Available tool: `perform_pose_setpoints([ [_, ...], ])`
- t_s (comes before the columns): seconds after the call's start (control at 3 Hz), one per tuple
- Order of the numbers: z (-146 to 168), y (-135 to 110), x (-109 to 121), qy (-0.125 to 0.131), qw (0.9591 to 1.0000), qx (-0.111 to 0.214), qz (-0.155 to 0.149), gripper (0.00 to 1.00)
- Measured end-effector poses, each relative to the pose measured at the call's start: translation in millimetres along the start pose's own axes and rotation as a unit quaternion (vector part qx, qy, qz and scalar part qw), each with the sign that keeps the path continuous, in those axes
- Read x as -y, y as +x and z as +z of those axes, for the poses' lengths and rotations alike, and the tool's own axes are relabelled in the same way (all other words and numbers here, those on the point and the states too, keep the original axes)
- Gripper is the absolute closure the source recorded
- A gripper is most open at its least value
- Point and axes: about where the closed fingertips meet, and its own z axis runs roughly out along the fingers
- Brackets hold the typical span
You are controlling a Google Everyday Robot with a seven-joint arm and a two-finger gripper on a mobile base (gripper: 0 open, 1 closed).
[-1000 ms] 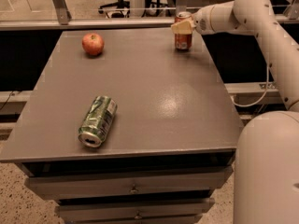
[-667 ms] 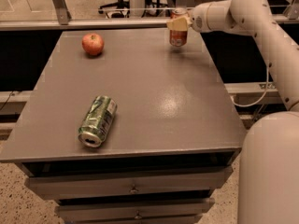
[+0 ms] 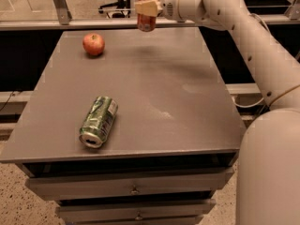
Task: Move coke can near apple
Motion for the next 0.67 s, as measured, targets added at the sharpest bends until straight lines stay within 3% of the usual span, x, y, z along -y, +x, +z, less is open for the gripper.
perform_pose_setpoints([
  [0.67,76,7,-63,-0.065,0.9978,0.002,0.006,1.00],
])
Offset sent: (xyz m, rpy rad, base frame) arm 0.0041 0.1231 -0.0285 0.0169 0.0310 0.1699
